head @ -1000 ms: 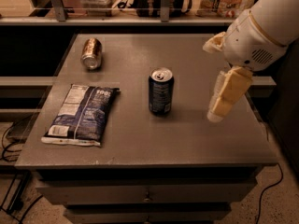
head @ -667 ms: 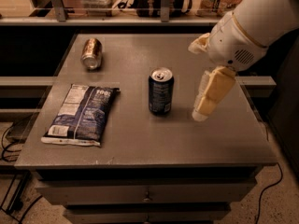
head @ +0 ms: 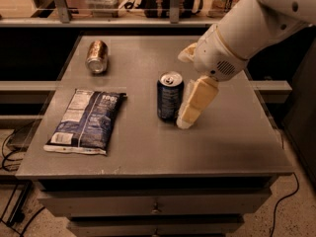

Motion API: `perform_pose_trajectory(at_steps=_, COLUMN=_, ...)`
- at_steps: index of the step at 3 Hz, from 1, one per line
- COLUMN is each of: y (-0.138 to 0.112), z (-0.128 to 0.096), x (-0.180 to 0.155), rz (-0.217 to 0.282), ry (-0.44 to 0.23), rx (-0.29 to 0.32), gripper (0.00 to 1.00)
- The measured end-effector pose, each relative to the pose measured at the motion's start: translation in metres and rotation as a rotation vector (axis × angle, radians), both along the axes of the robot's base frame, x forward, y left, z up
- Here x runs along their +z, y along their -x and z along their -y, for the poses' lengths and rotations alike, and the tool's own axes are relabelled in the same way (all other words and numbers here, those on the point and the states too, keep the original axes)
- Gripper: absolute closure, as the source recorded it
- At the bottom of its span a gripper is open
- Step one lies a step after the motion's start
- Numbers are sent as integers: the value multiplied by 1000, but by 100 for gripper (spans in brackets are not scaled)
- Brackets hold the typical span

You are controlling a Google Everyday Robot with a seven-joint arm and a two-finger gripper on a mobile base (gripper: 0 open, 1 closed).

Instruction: Pick pepsi can

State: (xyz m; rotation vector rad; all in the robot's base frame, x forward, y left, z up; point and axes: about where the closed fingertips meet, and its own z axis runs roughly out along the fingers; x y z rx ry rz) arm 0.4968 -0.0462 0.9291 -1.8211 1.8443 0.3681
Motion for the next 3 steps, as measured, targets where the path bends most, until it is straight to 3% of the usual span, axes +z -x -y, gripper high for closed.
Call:
perform_pose_trajectory(at_steps=1, y=-18, z=-16, x=-7, rz=8, ry=-39, rx=2, gripper=0)
perform_pose_trajectory(at_steps=2, y=-37, z=-24, x=-14, rz=4, ry=-62, rx=-5, gripper=18)
perform_pose_trajectory(at_steps=3, y=-46, z=-24, x=-23, rz=-2, ry=-43, rx=-10, gripper=41)
